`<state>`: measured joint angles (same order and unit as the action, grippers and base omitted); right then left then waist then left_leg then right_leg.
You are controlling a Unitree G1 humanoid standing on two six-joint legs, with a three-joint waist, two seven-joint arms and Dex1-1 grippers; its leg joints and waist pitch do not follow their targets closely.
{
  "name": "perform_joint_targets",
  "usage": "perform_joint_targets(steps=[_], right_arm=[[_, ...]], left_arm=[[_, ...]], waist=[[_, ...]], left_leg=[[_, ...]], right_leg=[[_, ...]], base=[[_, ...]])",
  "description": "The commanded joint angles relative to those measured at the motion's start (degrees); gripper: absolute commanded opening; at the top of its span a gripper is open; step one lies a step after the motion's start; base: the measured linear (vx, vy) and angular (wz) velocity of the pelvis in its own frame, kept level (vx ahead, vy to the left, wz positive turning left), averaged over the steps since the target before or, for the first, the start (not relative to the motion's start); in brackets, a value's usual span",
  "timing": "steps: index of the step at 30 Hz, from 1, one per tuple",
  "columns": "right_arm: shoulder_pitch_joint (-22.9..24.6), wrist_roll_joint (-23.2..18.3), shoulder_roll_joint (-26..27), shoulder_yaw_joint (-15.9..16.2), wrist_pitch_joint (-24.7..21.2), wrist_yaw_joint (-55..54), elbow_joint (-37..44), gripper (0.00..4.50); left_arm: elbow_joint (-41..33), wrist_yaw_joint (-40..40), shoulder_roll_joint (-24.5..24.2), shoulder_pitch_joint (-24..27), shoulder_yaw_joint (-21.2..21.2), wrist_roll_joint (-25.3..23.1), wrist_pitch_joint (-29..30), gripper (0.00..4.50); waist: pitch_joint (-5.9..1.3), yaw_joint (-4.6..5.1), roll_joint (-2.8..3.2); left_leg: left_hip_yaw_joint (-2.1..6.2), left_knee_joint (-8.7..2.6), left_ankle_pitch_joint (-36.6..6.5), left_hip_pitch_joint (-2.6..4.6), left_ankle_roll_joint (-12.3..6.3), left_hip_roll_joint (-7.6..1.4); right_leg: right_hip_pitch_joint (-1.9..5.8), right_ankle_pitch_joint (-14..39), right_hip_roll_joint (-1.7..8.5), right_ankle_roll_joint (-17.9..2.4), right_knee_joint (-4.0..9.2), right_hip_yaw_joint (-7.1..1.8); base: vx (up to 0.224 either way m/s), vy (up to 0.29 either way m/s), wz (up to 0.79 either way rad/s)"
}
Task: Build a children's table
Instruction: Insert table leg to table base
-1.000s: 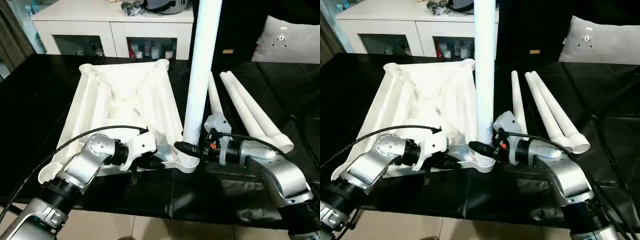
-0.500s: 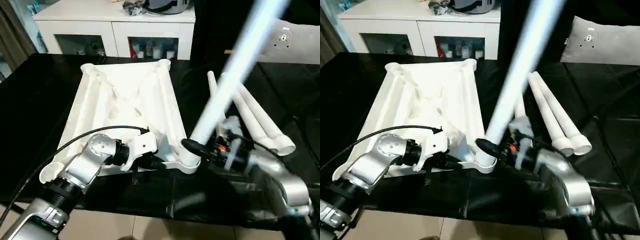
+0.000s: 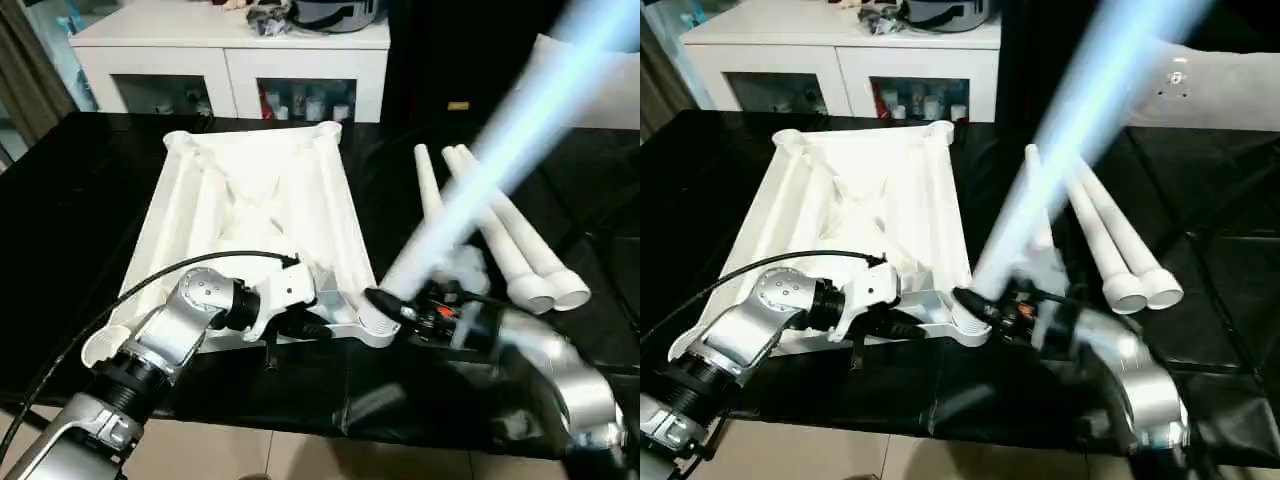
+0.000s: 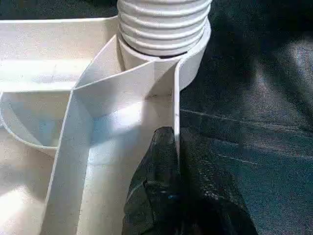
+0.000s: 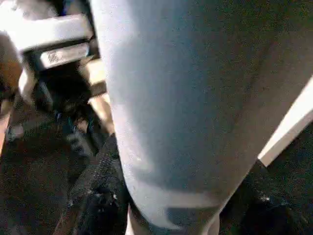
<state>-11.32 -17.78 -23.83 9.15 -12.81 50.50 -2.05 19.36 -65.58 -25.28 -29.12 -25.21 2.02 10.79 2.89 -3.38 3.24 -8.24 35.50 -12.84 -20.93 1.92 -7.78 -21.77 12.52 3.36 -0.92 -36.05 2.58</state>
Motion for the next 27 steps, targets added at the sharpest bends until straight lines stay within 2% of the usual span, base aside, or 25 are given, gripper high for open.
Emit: perform_joint_targets(steps=[1,4,5,6,7,8,12,14,16,17,18,19,20,22,23,25,27], right_arm=[[0.68,4.9,-1.98,4.29,-3.44,2.08,-5.84,1.89],[-0.58,5.66,-2.59,6.04,-4.47,3.79,-6.8,1.89],[-0.91,6.14,-2.97,6.87,-4.46,4.59,-7.04,1.89],[-1.7,7.06,-3.39,8.37,-4.51,5.78,-7.94,1.89],[-1.97,7.38,-3.5,8.91,-4.59,6.18,-8.28,1.89],[-2.48,7.88,-3.6,9.79,-4.67,6.52,-9.0,1.89],[-2.59,7.34,-3.73,10.7,-6.05,7.6,-9.13,1.89],[-2.31,6.57,-3.68,11.1,-6.96,8.57,-8.85,1.89],[-2.3,6.54,-3.65,11.12,-6.99,8.56,-8.85,1.89],[-2.43,6.62,-2.9,10.77,-6.88,7.7,-9.44,1.89],[-2.43,6.62,-2.9,10.77,-6.88,7.7,-9.44,1.89],[-2.87,7.23,-1.8,10.11,-6.12,5.78,-10.9,1.89],[-3.58,7.94,-0.04,8.97,-5.24,2.57,-13.01,1.89],[-3.65,8.0,0.15,8.84,-5.18,2.21,-13.21,1.89],[-4.28,8.13,1.79,7.66,-4.84,-0.87,-14.65,1.89],[-4.5,8.19,2.49,7.22,-4.72,-2.17,-15.08,1.89],[-4.83,8.56,3.77,6.64,-4.67,-4.66,-15.73,1.89]], left_arm=[[0.53,-0.77,-1.69,-2.1,0.45,-1.24,-1.18,0.0],[0.88,-1.31,-1.85,-2.67,0.31,-1.42,-1.52,0.0],[1.03,-1.56,-1.88,-2.9,0.23,-1.54,-1.75,0.0],[2.04,-2.12,-1.76,-3.83,-0.01,-1.84,-2.47,0.0],[2.51,-2.3,-1.67,-4.26,-0.1,-1.97,-2.78,0.0],[3.66,-2.64,-1.43,-5.29,-0.26,-2.26,-3.5,0.0],[7.25,-2.77,-0.4,-8.36,-0.15,-2.79,-5.35,0.0],[11.14,-2.34,0.63,-11.33,0.17,-3.13,-6.9,0.0],[11.43,-2.3,0.69,-11.58,0.19,-3.17,-7.01,0.0],[12.72,-2.23,0.99,-12.79,0.3,-3.29,-7.35,0.0],[12.72,-2.23,0.99,-12.79,0.3,-3.29,-7.35,0.0],[13.21,-2.33,1.0,-13.14,0.36,-3.33,-7.56,0.0],[13.15,-2.56,0.7,-12.93,0.54,-3.13,-7.39,0.0],[13.07,-2.59,0.65,-12.84,0.58,-3.09,-7.32,0.0],[12.44,-2.8,-0.14,-11.33,1.27,-2.55,-6.89,0.0],[11.7,-2.71,-0.71,-10.21,1.81,-2.21,-6.39,0.0],[7.97,-1.6,-2.33,-6.56,3.84,-0.78,-3.77,0.0]], waist=[[-2.71,-0.21,-0.29],[-2.66,-0.09,-0.36],[-2.43,-0.03,-0.52],[-2.51,-0.01,-0.38],[-2.24,0.06,-0.65],[-2.18,0.02,-0.6],[-1.83,-0.07,-0.63],[-1.78,-0.16,-0.41],[-1.61,-0.26,-0.52],[-1.48,-0.25,-0.05],[-1.46,-0.15,-0.26],[-1.59,-0.23,-0.12],[-1.53,0.01,-0.28],[-1.73,0.15,-0.3],[-1.7,0.25,-1.13],[-1.58,0.49,-0.62],[-1.66,0.7,-1.23]], left_leg=[[1.61,-5.02,-9.02,-0.16,-2.92,-4.92],[1.64,-4.96,-8.96,-0.12,-3.19,-4.95],[1.57,-5.09,-9.19,-0.1,-3.3,-5.02],[1.63,-5.07,-9.36,-0.1,-3.26,-4.99],[1.61,-5.16,-9.6,-0.1,-3.33,-4.96],[1.6,-5.17,-10.12,0.03,-3.29,-4.95],[1.61,-5.46,-12.42,0.31,-2.65,-5.07],[1.71,-5.55,-13.62,0.36,-2.08,-5.09],[1.85,-5.76,-15.28,0.51,-1.56,-5.29],[2.09,-6.0,-17.21,0.6,-0.95,-5.34],[2.01,-6.09,-17.79,0.75,-0.82,-5.35],[2.08,-6.08,-17.78,0.89,-0.64,-5.39],[2.12,-6.45,-17.7,0.76,-0.33,-5.27],[2.16,-6.65,-16.44,0.55,-0.27,-5.26],[1.87,-6.69,-14.41,0.53,-0.96,-5.3],[1.89,-6.67,-14.5,0.43,-0.83,-5.24],[2.0,-6.8,-14.85,0.43,-0.61,-5.53]], right_leg=[[2.77,10.1,5.81,-14.45,4.96,-3.24],[2.71,9.9,5.74,-14.57,4.9,-3.23],[2.57,10.13,5.77,-14.53,5.04,-3.27],[2.67,10.61,5.77,-14.53,5.0,-3.24],[2.52,11.08,5.7,-14.4,5.15,-3.23],[2.45,12.13,5.8,-14.39,5.27,-3.27],[2.14,15.49,5.75,-13.62,5.7,-3.43],[2.21,16.97,5.93,-13.12,5.84,-3.52],[2.12,19.01,6.13,-12.97,5.98,-3.59],[2.11,21.29,6.24,-12.47,6.1,-3.57],[2.02,22.04,6.2,-12.22,6.35,-3.6],[2.11,21.77,6.34,-12.27,6.32,-3.63],[2.34,21.69,6.32,-12.28,6.42,-3.48],[2.6,20.32,6.34,-12.15,6.35,-3.4],[2.53,17.93,6.22,-12.39,6.43,-3.36],[2.43,19.82,6.49,-12.5,6.43,-3.38],[2.44,19.75,6.54,-12.52,6.26,-3.4]], base=[[0.0,0.0,0.0],[0.0,0.0,0.0],[0.0,0.0,0.0],[0.0,0.0,0.0],[0.0,0.0,0.0],[0.0,0.0,0.0],[0.0,0.0,0.0],[0.0,0.0,0.0],[0.0,0.0,0.0],[0.0,0.0,0.0],[0.0,0.0,0.0],[0.0,0.0,0.0],[0.0,0.0,0.0],[0.0,0.0,0.0],[0.0,0.0,0.0],[0.0,0.0,0.0],[0.0,0.0,0.0]])
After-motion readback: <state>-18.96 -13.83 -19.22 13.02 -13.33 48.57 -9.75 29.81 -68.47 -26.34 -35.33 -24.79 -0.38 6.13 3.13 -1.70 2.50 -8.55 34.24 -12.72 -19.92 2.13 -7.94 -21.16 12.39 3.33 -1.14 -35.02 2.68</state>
